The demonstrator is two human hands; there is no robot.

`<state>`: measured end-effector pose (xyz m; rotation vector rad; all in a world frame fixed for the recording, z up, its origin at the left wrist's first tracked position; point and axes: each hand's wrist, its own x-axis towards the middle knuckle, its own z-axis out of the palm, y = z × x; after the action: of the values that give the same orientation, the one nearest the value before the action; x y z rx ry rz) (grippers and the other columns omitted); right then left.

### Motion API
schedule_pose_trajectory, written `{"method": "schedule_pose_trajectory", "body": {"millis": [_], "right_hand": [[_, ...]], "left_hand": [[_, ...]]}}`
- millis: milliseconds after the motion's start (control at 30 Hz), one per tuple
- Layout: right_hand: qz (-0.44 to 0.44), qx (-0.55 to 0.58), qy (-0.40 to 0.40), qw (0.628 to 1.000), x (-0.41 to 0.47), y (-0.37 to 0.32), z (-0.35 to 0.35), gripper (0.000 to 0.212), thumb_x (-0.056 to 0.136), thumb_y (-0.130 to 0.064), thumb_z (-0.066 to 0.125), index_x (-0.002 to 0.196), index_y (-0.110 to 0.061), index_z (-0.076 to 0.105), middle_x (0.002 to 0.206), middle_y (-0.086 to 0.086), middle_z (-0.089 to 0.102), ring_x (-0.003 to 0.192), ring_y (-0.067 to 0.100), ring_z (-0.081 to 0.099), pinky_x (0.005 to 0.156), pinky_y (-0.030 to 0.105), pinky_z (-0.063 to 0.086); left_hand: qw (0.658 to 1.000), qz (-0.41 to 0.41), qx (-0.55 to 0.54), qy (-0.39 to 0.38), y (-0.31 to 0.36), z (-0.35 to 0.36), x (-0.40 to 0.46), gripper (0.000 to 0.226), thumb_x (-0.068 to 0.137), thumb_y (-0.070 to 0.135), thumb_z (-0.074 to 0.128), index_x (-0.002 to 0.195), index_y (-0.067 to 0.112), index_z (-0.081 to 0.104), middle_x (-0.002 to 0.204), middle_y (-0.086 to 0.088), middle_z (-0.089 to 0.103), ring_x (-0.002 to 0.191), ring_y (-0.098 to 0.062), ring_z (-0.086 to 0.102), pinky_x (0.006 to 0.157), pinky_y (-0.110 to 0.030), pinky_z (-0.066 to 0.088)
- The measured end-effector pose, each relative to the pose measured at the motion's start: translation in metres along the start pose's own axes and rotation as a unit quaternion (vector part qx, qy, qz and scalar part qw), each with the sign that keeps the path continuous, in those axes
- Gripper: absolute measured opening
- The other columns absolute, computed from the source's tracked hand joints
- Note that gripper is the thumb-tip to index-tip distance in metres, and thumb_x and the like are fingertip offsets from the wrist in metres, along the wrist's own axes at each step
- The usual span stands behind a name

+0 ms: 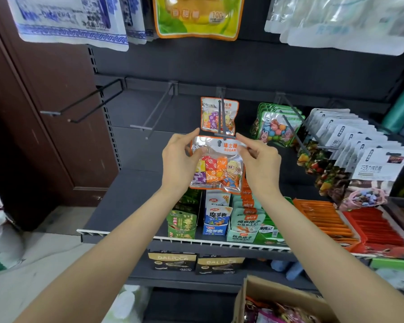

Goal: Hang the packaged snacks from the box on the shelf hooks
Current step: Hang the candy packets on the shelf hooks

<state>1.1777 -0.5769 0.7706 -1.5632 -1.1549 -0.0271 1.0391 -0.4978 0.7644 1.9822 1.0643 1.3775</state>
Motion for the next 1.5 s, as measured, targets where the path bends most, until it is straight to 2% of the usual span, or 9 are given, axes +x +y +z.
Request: {"method": "schedule_pose_trajectory", "body": {"millis": [100, 267, 533, 700, 900, 1033, 1200, 1333, 1500], "right_hand": [[-0.019, -0.048, -0.035, 0.998, 0.016, 0.007, 0.007, 0.036, 0.093, -0.006, 0.053, 0.128, -0.016, 0.057, 0.111, 0.003, 0.066, 0.089, 0.002, 0.058, 0.076, 0.000, 0.038], [-0.020, -0.117, -0.102, 0.988, 0.055, 0.019, 0.025, 0.049, 0.096, -0.003, 0.045, 0.143, -0.014, 0.036, 0.146, 0.008, 0.040, 0.135, 0.020, 0.037, 0.107, 0.021, 0.027], [0.012, -0.177, -0.198, 0.964, 0.114, 0.039, 0.054, 0.062, 0.095, 0.001, 0.040, 0.148, -0.004, 0.009, 0.157, 0.016, 0.005, 0.145, 0.029, 0.008, 0.113, 0.029, 0.008], [0.072, -0.206, -0.244, 0.945, 0.130, 0.038, 0.055, 0.082, 0.093, 0.008, 0.041, 0.149, -0.027, -0.008, 0.158, 0.005, -0.011, 0.143, 0.024, 0.018, 0.109, 0.029, 0.028], [0.107, -0.186, -0.208, 0.954, 0.123, 0.026, 0.049, 0.076, 0.095, 0.001, 0.040, 0.149, -0.033, 0.000, 0.158, 0.012, 0.001, 0.140, 0.029, 0.026, 0.108, 0.035, 0.031], [0.068, -0.120, -0.149, 0.979, 0.090, 0.024, 0.034, 0.066, 0.094, -0.003, 0.048, 0.149, -0.022, 0.019, 0.142, 0.014, 0.038, 0.128, 0.026, 0.042, 0.103, 0.035, 0.037], [0.118, -0.072, -0.184, 0.973, 0.010, 0.032, -0.010, 0.037, 0.095, -0.008, 0.049, 0.130, -0.018, 0.049, 0.103, -0.001, 0.058, 0.092, 0.012, 0.058, 0.066, 0.011, 0.042], [0.181, -0.098, -0.207, 0.956, -0.068, 0.058, -0.058, 0.019, 0.091, -0.011, 0.054, 0.105, -0.018, 0.066, 0.096, 0.002, 0.069, 0.091, 0.017, 0.066, 0.080, 0.028, 0.051], [0.251, -0.128, -0.236, 0.930, -0.154, 0.100, -0.125, 0.017, 0.092, -0.008, 0.055, 0.102, -0.013, 0.067, 0.092, 0.003, 0.069, 0.086, 0.017, 0.065, 0.075, 0.027, 0.049]], "left_hand": [[1.000, -0.015, 0.016, 0.009, -0.003, 0.012, 0.017, 0.046, 0.087, 0.015, 0.066, 0.131, 0.021, 0.054, 0.097, 0.001, 0.053, 0.080, -0.010, 0.051, 0.073, -0.005, 0.035], [0.999, -0.043, 0.027, 0.012, -0.002, 0.039, 0.055, 0.049, 0.092, 0.004, 0.055, 0.139, 0.015, 0.045, 0.120, -0.007, 0.054, 0.107, -0.019, 0.055, 0.092, -0.018, 0.039], [0.985, -0.090, 0.060, -0.136, -0.020, 0.079, 0.119, 0.074, 0.093, 0.011, 0.051, 0.151, 0.023, 0.007, 0.158, -0.003, 0.013, 0.138, -0.027, 0.034, 0.106, -0.027, 0.032], [0.978, -0.120, 0.053, -0.165, -0.023, 0.085, 0.133, 0.077, 0.094, 0.016, 0.051, 0.150, 0.030, 0.000, 0.159, 0.002, 0.006, 0.135, -0.027, 0.038, 0.100, -0.026, 0.038], [0.987, -0.082, 0.044, -0.128, -0.015, 0.072, 0.106, 0.063, 0.090, 0.001, 0.051, 0.146, 0.017, 0.029, 0.155, -0.013, 0.020, 0.145, -0.026, 0.014, 0.113, -0.034, 0.023], [0.988, -0.075, 0.055, -0.127, -0.006, 0.058, 0.068, 0.049, 0.088, 0.000, 0.054, 0.135, 0.010, 0.044, 0.134, -0.015, 0.046, 0.123, -0.030, 0.047, 0.098, -0.029, 0.038], [0.973, -0.087, 0.023, -0.211, 0.002, 0.038, 0.000, 0.020, 0.091, 0.009, 0.054, 0.107, 0.011, 0.065, 0.102, -0.008, 0.070, 0.089, -0.018, 0.066, 0.075, -0.016, 0.044], [0.940, -0.118, -0.029, -0.320, 0.011, 0.047, -0.074, 0.013, 0.089, 0.006, 0.056, 0.097, 0.012, 0.065, 0.092, -0.012, 0.071, 0.054, 0.001, 0.061, 0.061, -0.017, 0.049], [0.903, -0.143, -0.035, -0.404, 0.030, 0.083, -0.171, 0.014, 0.091, 0.007, 0.054, 0.097, 0.013, 0.065, 0.094, -0.009, 0.071, 0.067, -0.009, 0.063, 0.071, -0.023, 0.052]]}}
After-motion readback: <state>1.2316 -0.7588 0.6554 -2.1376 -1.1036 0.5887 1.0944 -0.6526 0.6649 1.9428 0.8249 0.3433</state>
